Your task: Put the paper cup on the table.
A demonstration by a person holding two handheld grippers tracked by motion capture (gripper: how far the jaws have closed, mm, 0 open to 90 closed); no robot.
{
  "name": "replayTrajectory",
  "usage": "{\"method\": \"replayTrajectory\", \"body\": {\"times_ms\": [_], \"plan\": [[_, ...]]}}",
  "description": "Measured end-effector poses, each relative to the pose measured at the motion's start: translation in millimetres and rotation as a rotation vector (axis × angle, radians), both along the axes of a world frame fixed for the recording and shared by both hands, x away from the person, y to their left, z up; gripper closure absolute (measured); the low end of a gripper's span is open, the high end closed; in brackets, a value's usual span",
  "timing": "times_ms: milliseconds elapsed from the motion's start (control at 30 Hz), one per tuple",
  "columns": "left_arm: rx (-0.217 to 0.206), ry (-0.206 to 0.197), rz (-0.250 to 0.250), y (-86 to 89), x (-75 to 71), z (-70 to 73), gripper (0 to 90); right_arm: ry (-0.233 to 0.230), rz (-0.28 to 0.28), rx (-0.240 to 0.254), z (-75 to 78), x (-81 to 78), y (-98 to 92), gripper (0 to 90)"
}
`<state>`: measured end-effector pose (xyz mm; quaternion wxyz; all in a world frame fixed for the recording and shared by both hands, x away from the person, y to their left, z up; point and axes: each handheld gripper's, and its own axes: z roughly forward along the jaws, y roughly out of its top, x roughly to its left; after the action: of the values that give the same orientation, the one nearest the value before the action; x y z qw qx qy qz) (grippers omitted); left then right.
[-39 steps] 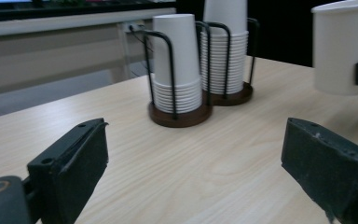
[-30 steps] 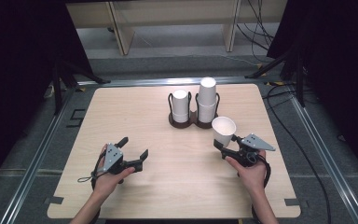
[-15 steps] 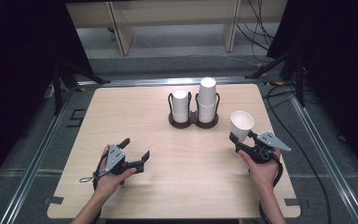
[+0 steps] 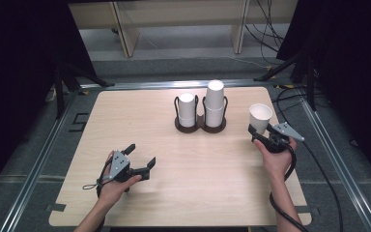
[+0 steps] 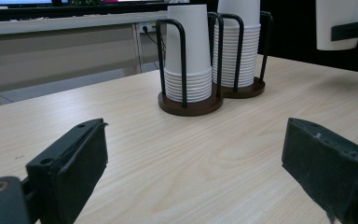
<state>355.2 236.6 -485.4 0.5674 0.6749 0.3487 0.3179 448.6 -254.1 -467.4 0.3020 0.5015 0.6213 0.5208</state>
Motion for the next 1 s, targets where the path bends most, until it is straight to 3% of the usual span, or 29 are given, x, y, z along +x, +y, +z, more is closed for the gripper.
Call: {"method": "replayTrajectory", "body": {"times_ms": [67,100,200,233,267,400,500,633,733,867,900,933,1000], "plan": [[-0.014,-0.019,-0.013,-1.6,2.3,-1.9,6.5,0.009,-0.012,-0.027,0.8,10.5,-0.5,32.0],[-0.013,-0.02,-0.014,-1.6,2.3,-1.9,6.5,0.043,-0.031,-0.01,1.3,16.4,1.6,32.0],[-0.004,0.004,-0.001,0.1,0.6,-0.5,6.5,0.064,-0.031,-0.057,-1.6,36.2,-1.5,32.0],[-0.008,0.0,-0.001,0.2,1.0,-0.7,6.6,0.081,-0.057,-0.063,-3.7,42.6,-1.0,32.0],[-0.006,0.006,0.001,0.8,0.7,-0.7,6.5,0.105,-0.062,-0.032,-4.5,44.9,0.9,32.0],[-0.006,0.005,-0.002,0.8,0.2,-0.8,6.6,0.139,-0.072,-0.076,-11.5,61.8,2.7,32.0],[-0.006,0.005,-0.005,0.6,0.4,-0.8,6.6,0.155,-0.083,-0.109,-13.0,68.8,4.8,31.9],[-0.033,-0.012,-0.01,-0.9,2.4,-3.1,6.6,0.183,-0.092,-0.116,-14.0,73.7,7.4,31.7],[-0.01,0.005,-0.007,0.1,-0.3,-1.1,6.5,0.202,-0.085,-0.133,-15.7,74.7,7.3,31.6],[-0.01,0.006,-0.01,-0.6,-0.1,-1.3,6.6,0.204,-0.096,-0.124,-18.6,76.0,7.6,31.5],[-0.032,-0.011,-0.018,-2.0,1.7,-2.9,6.6,0.197,-0.107,-0.146,-20.3,77.7,7.0,31.5],[-0.03,-0.011,-0.017,-2.0,1.6,-2.9,6.6,0.222,-0.094,-0.148,-18.9,76.6,6.4,31.4],[-0.028,-0.01,-0.017,-1.9,1.1,-2.5,6.6,0.226,-0.084,-0.13,-18.7,76.5,7.0,31.3]]}}
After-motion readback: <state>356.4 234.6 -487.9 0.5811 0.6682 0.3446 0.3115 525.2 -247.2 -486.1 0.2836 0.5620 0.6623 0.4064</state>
